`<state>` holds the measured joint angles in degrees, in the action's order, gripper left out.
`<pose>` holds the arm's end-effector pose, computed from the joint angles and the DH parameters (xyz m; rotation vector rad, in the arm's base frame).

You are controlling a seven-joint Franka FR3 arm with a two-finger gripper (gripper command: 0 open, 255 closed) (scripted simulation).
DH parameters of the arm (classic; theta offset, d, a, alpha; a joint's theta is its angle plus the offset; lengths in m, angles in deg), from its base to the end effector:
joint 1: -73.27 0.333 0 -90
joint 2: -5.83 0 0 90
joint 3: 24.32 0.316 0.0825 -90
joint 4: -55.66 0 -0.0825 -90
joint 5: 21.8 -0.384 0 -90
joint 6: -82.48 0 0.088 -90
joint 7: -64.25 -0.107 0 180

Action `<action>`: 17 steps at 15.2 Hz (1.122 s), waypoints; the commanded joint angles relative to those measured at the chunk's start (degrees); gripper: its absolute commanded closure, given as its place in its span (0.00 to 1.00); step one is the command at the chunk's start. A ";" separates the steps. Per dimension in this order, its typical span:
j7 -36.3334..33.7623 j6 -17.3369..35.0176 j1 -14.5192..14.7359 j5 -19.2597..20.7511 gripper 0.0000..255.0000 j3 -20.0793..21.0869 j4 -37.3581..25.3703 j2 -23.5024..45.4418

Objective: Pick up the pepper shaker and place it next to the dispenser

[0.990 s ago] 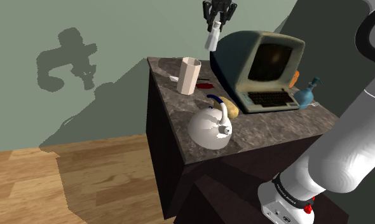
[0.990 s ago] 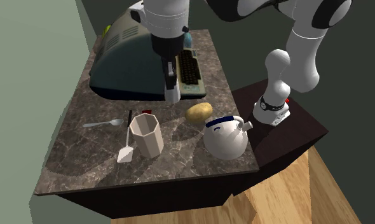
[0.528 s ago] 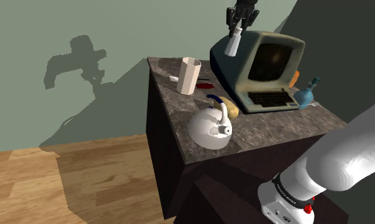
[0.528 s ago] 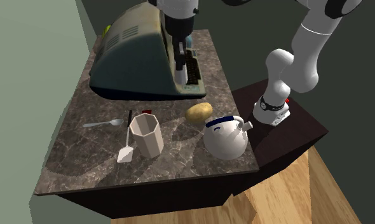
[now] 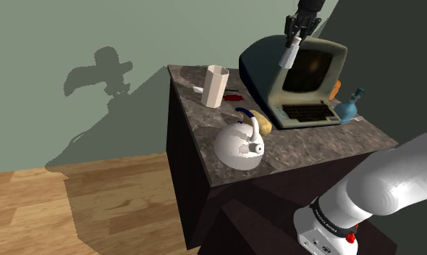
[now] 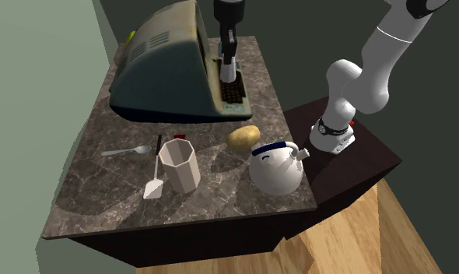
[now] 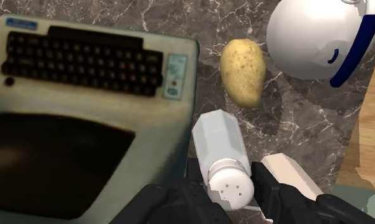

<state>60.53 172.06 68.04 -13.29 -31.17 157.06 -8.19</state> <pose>0.4605 -0.1227 0.6558 2.9906 -0.4162 0.0423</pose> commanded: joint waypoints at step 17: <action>23.22 1.91 -8.43 6.07 1.00 -15.97 7.85 -10.10</action>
<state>82.28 174.08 60.03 -7.53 -46.17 165.21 -18.16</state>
